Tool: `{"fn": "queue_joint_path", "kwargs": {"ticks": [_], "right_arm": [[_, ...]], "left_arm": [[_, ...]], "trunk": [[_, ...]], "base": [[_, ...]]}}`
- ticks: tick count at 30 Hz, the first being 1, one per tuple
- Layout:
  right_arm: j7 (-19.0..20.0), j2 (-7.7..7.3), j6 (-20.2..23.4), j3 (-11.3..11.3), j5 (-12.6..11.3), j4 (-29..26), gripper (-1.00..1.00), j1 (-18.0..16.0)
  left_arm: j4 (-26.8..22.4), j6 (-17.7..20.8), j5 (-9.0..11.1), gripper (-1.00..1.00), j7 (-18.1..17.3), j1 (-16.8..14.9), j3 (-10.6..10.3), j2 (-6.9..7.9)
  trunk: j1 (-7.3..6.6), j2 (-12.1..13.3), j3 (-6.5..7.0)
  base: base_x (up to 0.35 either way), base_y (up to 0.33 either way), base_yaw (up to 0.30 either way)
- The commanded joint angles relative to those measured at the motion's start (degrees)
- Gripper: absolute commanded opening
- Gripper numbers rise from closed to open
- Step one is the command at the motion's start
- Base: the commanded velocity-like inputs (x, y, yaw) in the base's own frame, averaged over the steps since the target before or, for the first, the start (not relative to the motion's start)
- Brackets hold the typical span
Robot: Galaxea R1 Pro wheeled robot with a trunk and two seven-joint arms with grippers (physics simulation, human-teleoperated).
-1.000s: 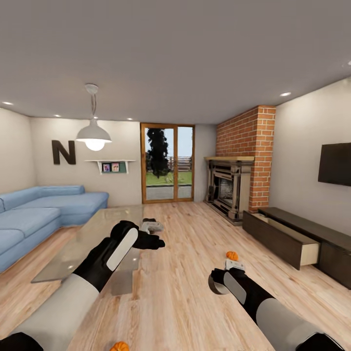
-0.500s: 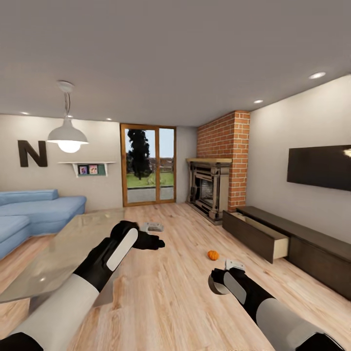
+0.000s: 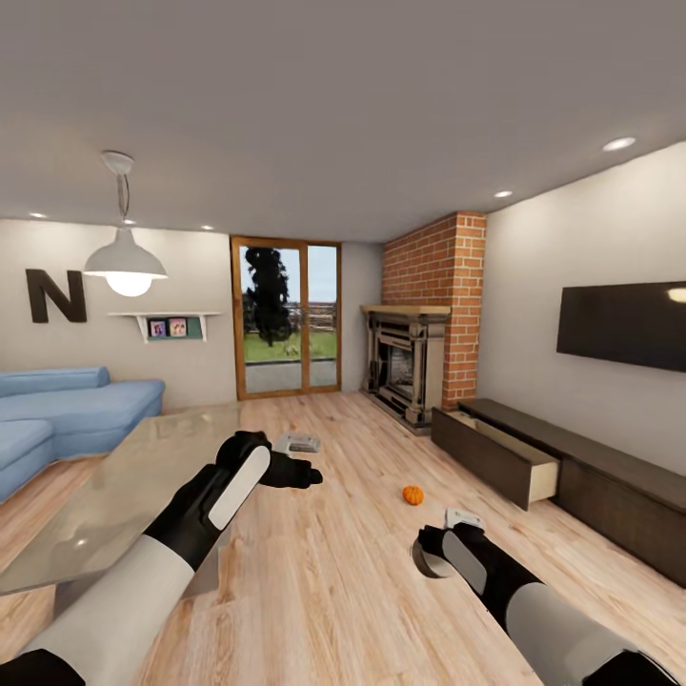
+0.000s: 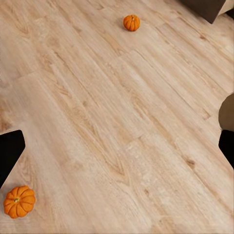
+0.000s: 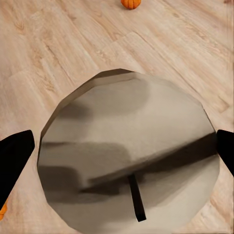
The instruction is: Place each of the two pumpkins and all three candles from the living room inside a cabinet in the living room (use any cabinet), then make sure every cabinet is closed, and position the cauldron so it is next to a table in the living room.
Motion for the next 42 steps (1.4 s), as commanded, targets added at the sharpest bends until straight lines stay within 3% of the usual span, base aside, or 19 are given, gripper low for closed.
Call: {"fn": "queue_joint_path", "kwargs": {"ticks": [1,5,9,14,23,42], "right_arm": [[-0.4,-0.3,0.2,0.1,-0.9,-0.1,-1.0,0.0],[-0.3,-1.6,0.5,-4.8,-0.7,0.1,-1.0,0.0],[1.4,-2.21,2.4,-7.7,-0.6,0.3,-1.0,0.1],[3.9,-2.92,3.3,-8.6,-0.5,1.8,-1.0,0.1],[4.8,-3.24,3.5,-8.8,-0.5,2.6,-1.0,0.1],[4.8,-3.62,3.5,-8.8,-0.6,2.6,-1.0,0.1]], "left_arm": [[-0.1,0.1,0.6,1.0,0.6,-0.1,-0.2,0.05],[-0.1,0.1,0.5,1.0,1.0,-0.1,-0.2,-0.02],[-0.1,0.1,0.4,1.0,2.1,-0.1,-0.2,-0.04],[-0.3,0.1,0.7,1.0,2.5,0.0,-0.2,-0.11],[-0.7,0.1,0.6,1.0,2.6,0.0,-0.2,-0.12],[-0.5,0.1,0.2,1.0,3.4,0.0,-0.2,-0.2]], "trunk": [[-0.22,0.4,0.01],[-1.1,2.0,0.36],[-1.98,3.6,0.71],[-2.2,4.0,0.42],[-2.2,4.0,-0.42],[-2.2,4.0,-2.23]], "base": [[0.0,0.0,0.0],[0.0,0.0,0.0],[0.0,0.0,0.0],[0.0,0.0,0.0],[0.0,-0.03,0.0],[0.094,-0.251,0.0]]}}
